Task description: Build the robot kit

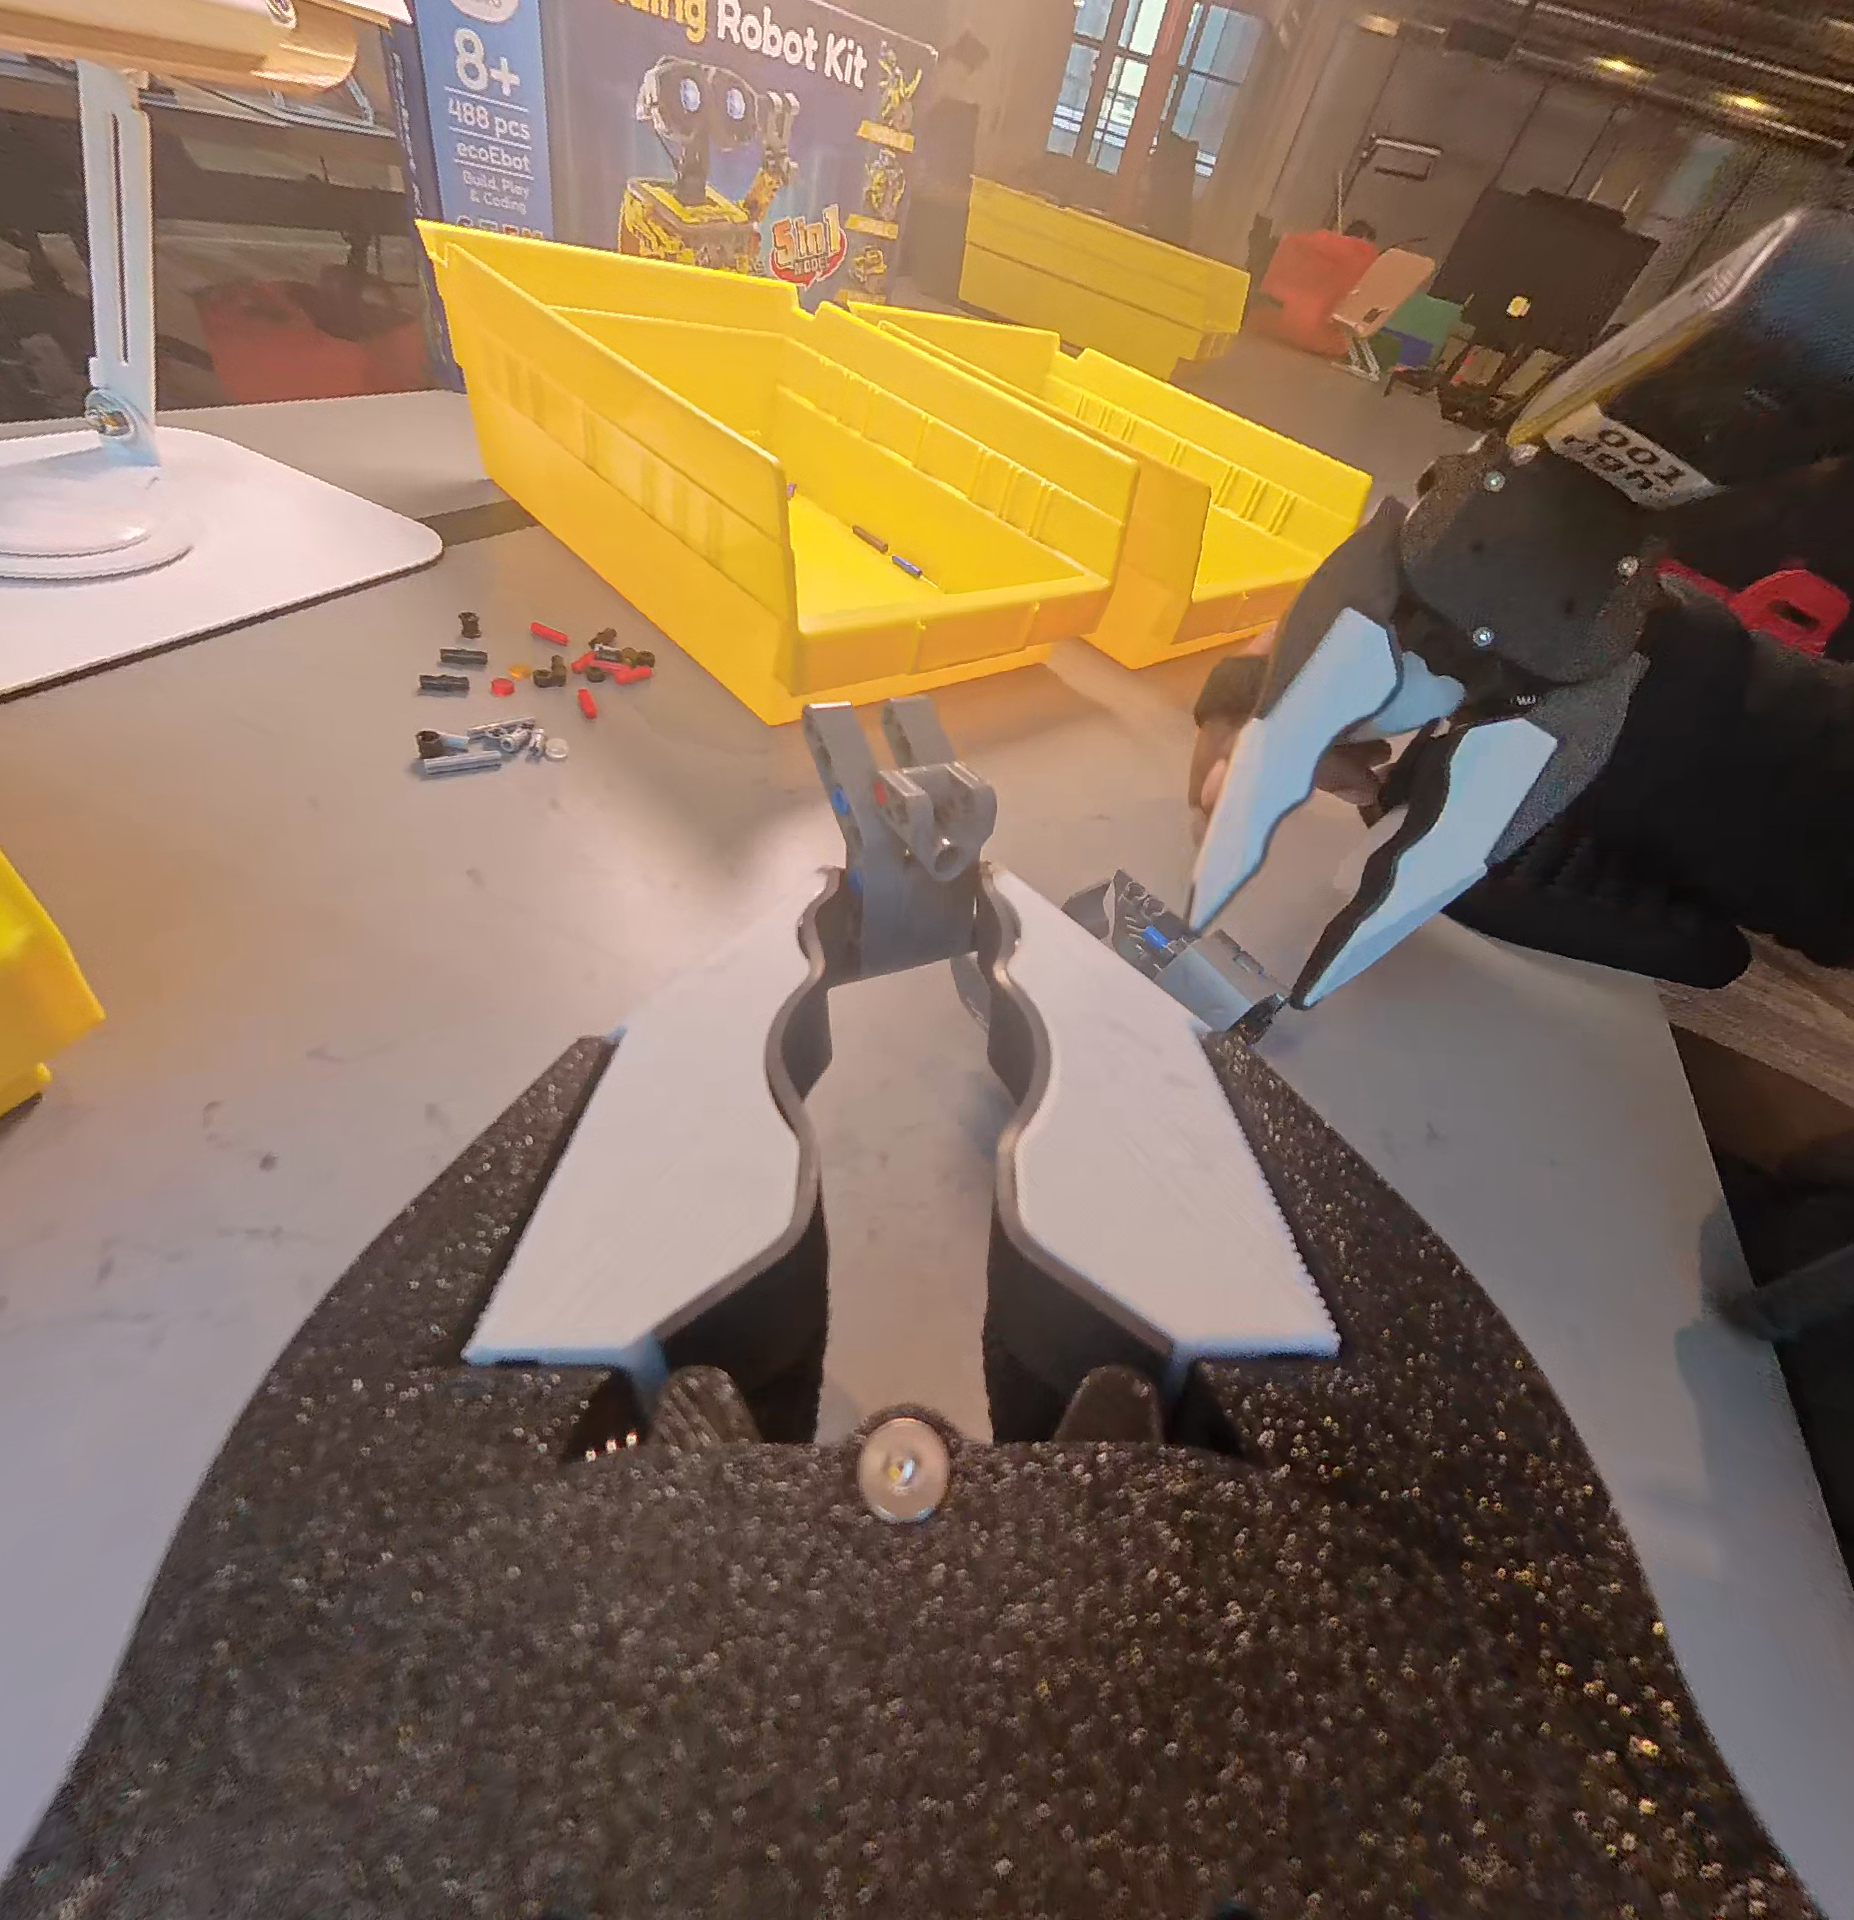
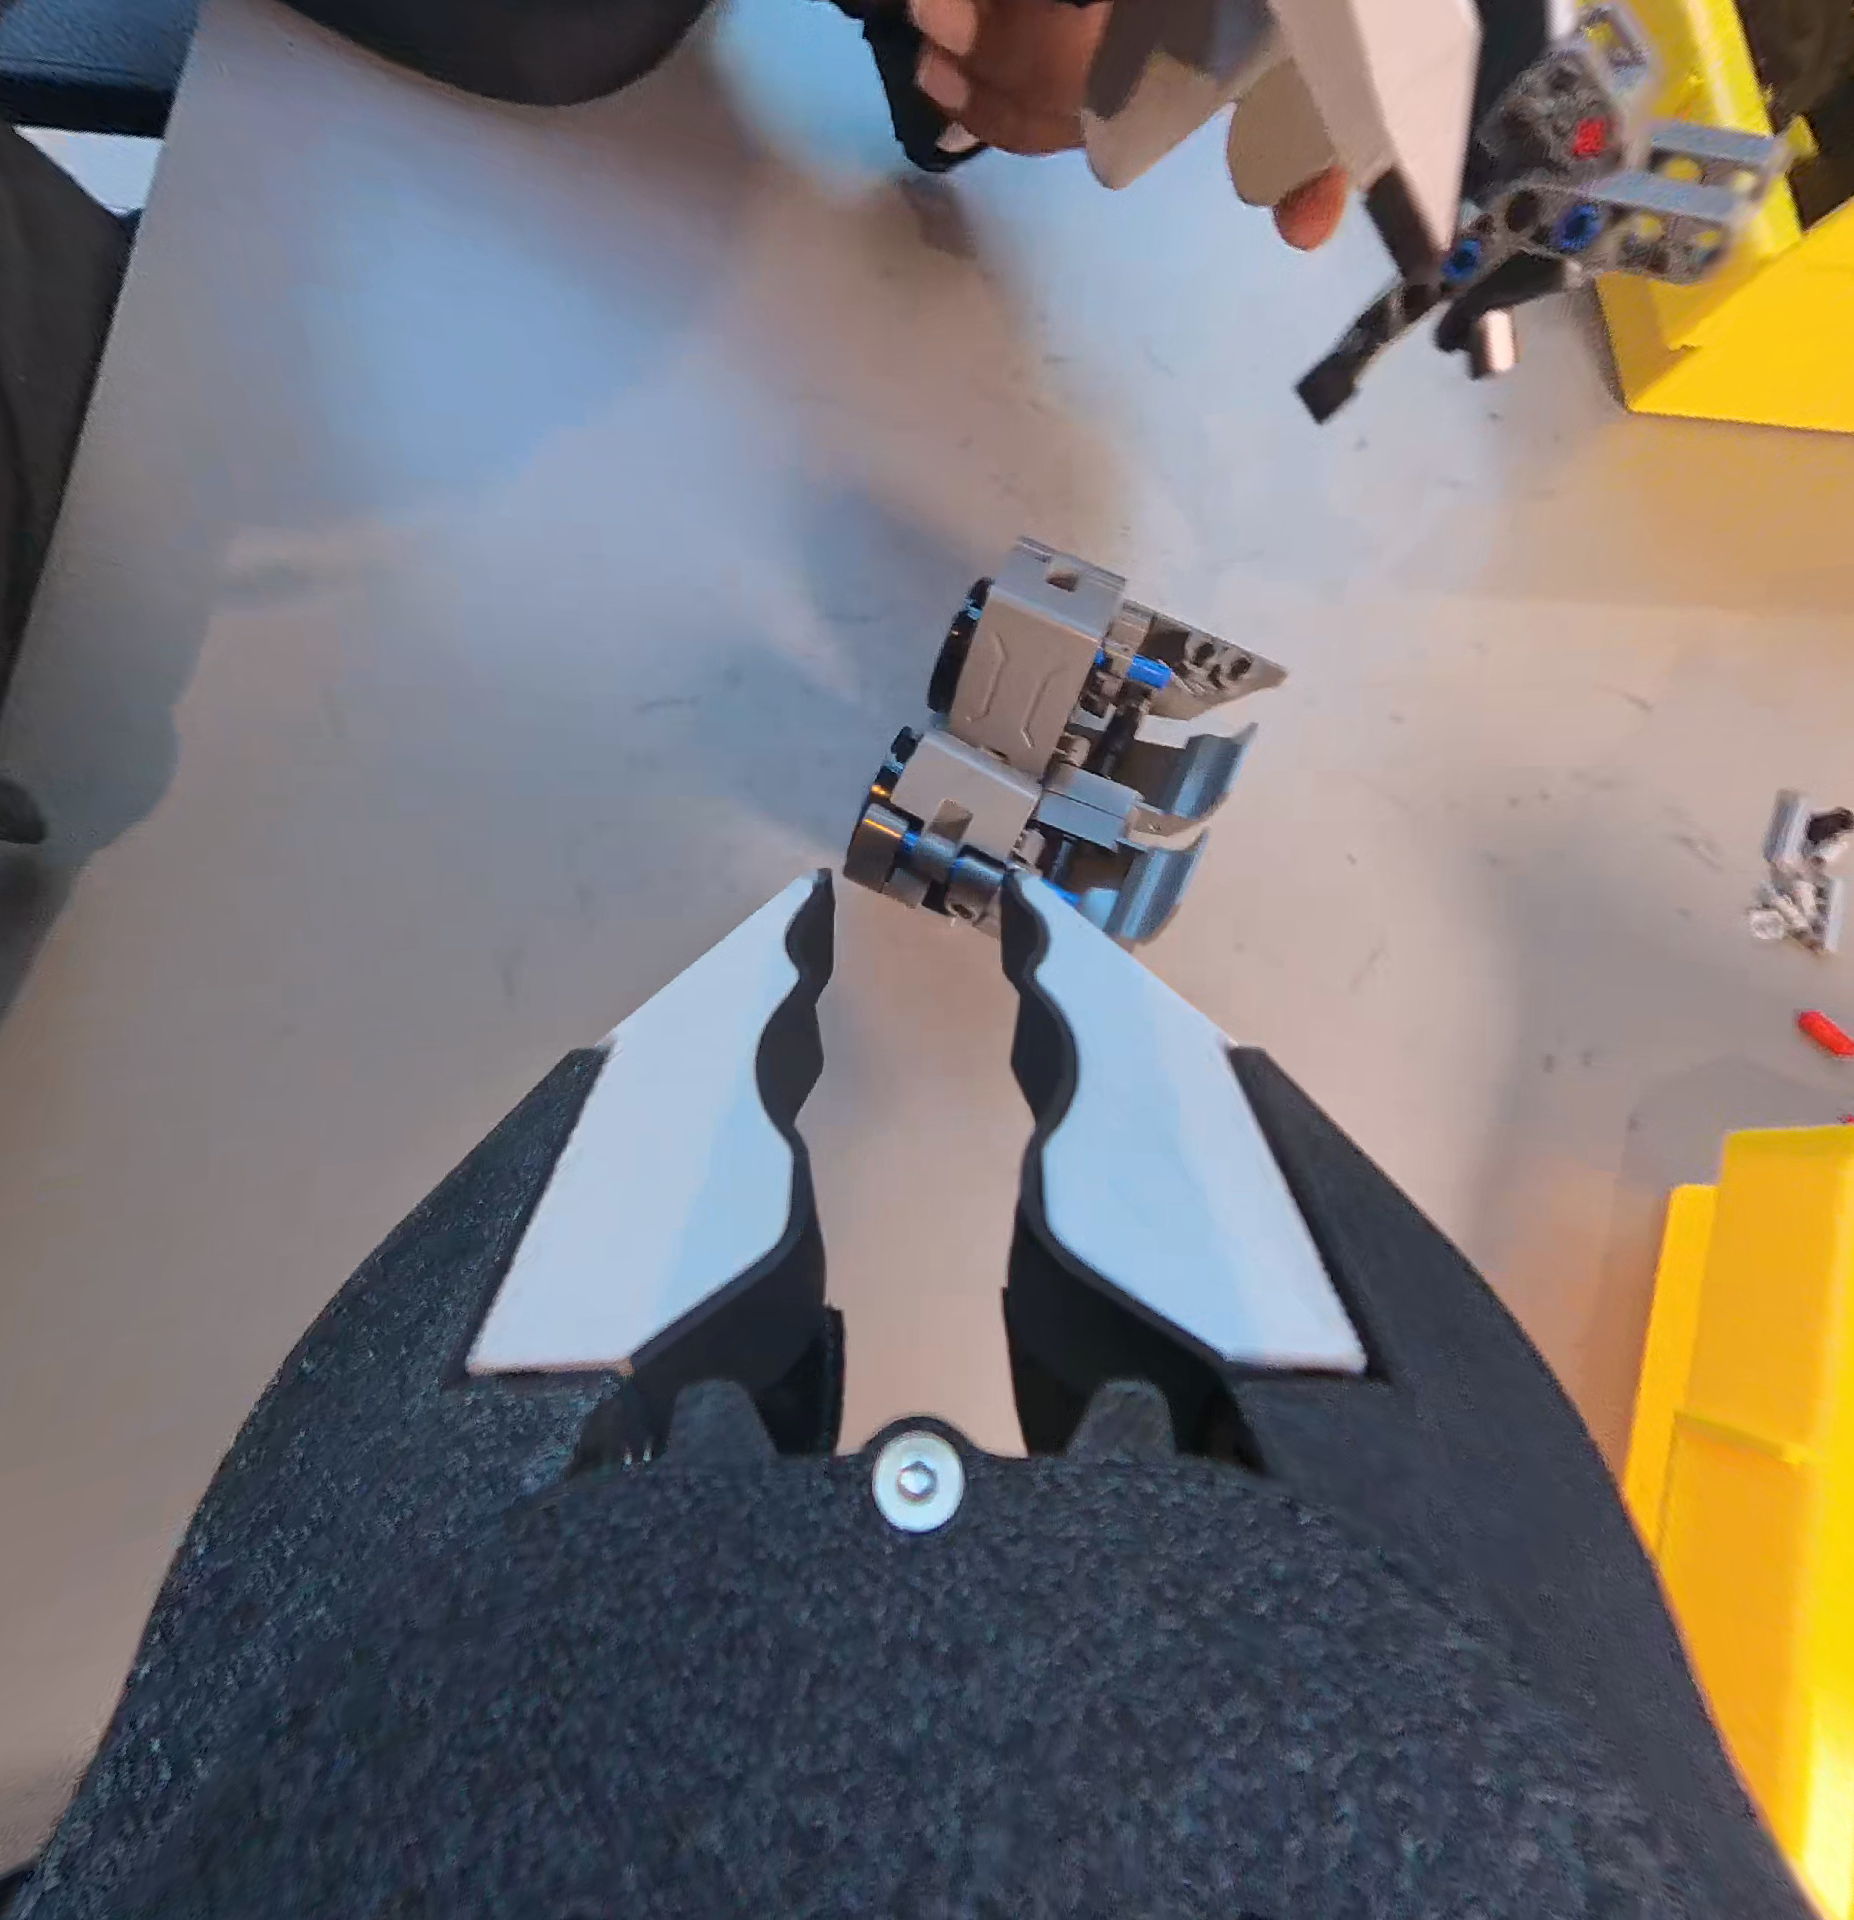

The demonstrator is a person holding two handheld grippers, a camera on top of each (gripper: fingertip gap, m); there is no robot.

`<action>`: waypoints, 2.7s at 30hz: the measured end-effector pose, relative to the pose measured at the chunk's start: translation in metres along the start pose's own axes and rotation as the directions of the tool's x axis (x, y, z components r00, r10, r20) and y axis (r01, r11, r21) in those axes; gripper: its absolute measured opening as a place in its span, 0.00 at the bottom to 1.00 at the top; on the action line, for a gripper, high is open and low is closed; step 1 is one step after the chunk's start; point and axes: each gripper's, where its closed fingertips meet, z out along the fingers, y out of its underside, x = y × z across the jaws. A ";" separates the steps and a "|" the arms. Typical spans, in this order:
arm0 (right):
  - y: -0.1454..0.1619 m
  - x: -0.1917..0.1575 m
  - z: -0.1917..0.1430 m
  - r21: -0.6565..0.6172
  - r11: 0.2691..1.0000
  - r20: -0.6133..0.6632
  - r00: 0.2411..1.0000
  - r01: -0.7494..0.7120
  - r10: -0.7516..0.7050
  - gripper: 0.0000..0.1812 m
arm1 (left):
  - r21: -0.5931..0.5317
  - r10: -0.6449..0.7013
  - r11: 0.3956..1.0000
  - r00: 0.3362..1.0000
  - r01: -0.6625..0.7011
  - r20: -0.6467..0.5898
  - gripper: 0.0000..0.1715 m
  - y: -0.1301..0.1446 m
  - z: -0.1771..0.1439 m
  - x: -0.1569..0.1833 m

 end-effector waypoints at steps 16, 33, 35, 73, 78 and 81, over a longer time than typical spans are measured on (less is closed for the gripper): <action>-0.011 -0.011 0.011 0.058 0.997 0.054 0.998 0.042 -0.045 0.09 | 0.015 -0.061 0.998 0.996 0.062 -0.066 0.14 0.000 0.003 0.007; -0.037 -0.006 0.014 0.201 0.979 0.048 0.998 0.032 -0.043 0.11 | 0.002 -0.047 0.999 0.987 0.048 -0.155 0.14 0.003 0.008 0.027; -0.047 -0.001 -0.001 0.278 0.961 0.044 0.999 -0.002 -0.010 0.11 | 0.001 -0.038 0.999 0.984 0.039 -0.171 0.14 0.003 0.008 0.030; -0.069 -0.003 -0.023 0.531 0.808 0.296 0.949 -0.257 0.108 0.21 | 0.094 0.185 0.983 0.810 -0.160 -0.556 0.14 -0.010 0.032 0.113; -0.066 0.001 -0.023 0.532 0.802 0.297 0.947 -0.273 0.125 0.23 | 0.070 0.162 0.987 0.819 -0.148 -0.550 0.14 -0.008 0.033 0.110; -0.064 0.008 -0.031 0.554 0.779 0.293 0.945 -0.293 0.148 0.25 | 0.066 0.129 0.992 0.821 -0.111 -0.556 0.14 -0.008 0.031 0.107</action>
